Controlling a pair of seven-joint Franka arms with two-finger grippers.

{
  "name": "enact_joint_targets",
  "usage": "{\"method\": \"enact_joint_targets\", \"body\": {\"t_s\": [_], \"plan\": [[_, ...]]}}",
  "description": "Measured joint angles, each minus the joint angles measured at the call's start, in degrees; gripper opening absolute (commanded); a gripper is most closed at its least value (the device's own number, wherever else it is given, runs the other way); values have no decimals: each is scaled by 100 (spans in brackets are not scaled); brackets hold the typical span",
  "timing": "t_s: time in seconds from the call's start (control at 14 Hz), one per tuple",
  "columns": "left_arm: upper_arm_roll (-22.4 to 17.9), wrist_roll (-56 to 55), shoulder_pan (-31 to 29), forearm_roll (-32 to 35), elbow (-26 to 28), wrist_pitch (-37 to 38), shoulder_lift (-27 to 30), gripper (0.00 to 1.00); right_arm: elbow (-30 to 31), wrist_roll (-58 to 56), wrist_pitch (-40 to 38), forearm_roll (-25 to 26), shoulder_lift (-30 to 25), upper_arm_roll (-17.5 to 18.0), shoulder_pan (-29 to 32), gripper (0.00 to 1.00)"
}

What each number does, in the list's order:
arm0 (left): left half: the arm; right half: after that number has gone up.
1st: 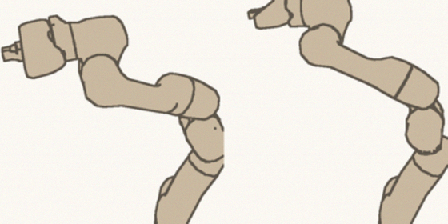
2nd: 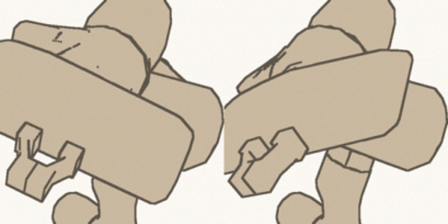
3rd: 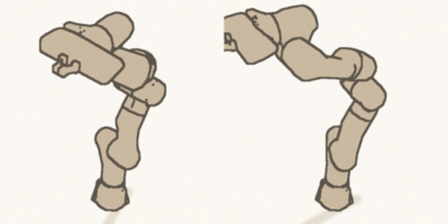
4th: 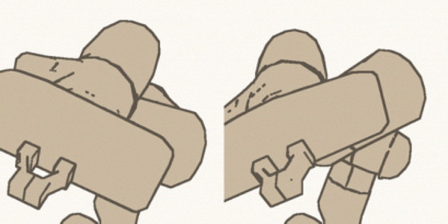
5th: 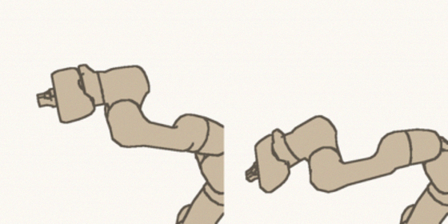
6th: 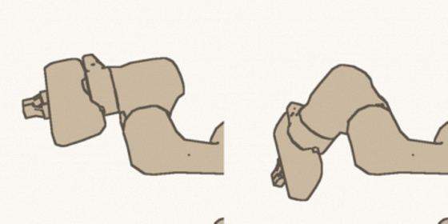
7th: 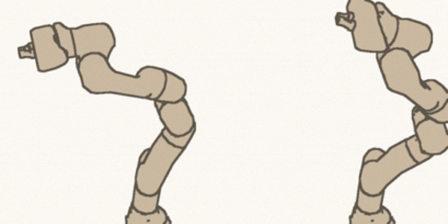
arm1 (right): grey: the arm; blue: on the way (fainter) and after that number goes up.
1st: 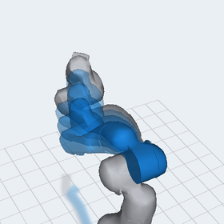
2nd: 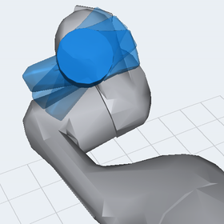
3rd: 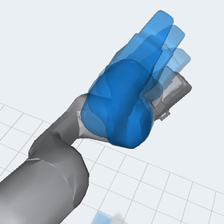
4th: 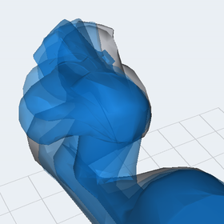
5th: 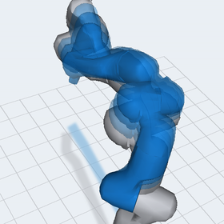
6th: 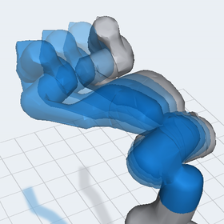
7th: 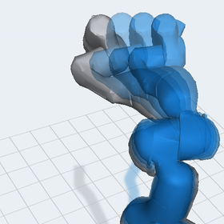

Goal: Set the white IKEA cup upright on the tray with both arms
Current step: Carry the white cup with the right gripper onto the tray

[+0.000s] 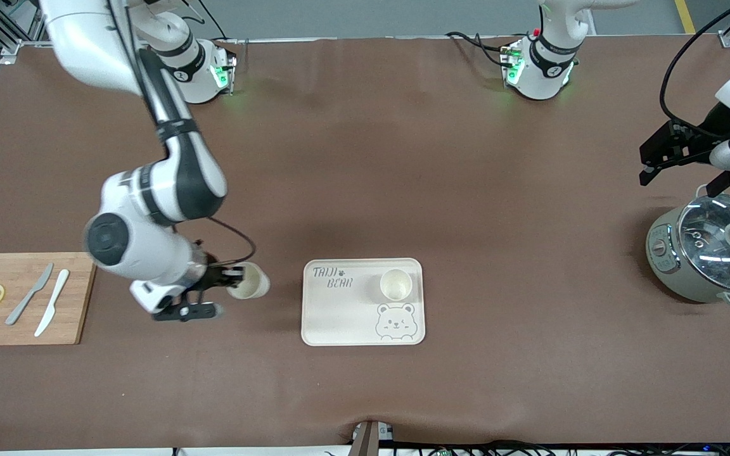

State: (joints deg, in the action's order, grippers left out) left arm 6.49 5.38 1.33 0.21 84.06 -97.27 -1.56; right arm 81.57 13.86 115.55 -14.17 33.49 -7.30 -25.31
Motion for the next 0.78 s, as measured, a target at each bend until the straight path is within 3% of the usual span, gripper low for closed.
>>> {"method": "enact_joint_targets", "body": {"t_s": [0.28, 0.78], "plan": [[-2, 0, -1, 0, 0, -1, 0, 100, -114, 1156, 454, 0, 93, -8, -725, 0], [-3, 0, -1, 0, 1, -1, 0, 100, -130, 1695, 1466, 0, 717, -10, -1082, 0]]}}
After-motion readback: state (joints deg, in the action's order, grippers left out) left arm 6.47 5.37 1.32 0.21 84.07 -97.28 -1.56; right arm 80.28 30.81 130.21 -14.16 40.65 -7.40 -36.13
